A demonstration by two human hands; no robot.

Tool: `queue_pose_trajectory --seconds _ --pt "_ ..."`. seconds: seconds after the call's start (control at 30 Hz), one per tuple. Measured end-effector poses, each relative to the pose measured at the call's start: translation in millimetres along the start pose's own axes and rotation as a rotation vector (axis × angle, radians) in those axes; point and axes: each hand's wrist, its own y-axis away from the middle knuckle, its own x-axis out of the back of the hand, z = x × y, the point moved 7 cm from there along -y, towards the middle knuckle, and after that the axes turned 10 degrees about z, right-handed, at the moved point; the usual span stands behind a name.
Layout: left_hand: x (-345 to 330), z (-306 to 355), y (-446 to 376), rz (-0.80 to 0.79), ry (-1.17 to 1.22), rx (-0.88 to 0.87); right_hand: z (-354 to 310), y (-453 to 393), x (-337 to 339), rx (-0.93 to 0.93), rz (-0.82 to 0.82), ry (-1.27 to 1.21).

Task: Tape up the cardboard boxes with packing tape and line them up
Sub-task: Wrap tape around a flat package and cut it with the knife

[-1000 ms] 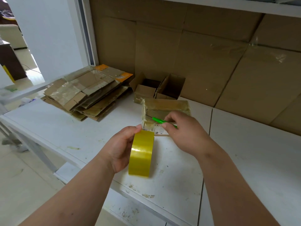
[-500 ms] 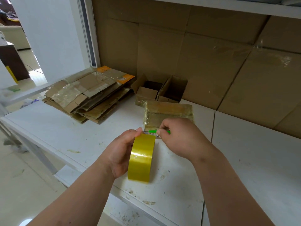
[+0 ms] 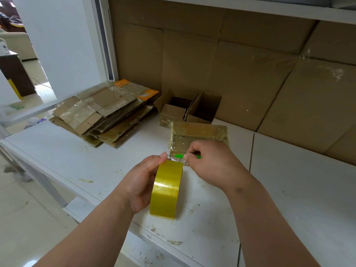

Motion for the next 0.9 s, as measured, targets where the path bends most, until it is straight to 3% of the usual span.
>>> queue_pose_trajectory --seconds 0.9 --pt "-4 5 7 0.051 -0.007 -0.010 -10 -14 -7 0.046 0.014 0.144"
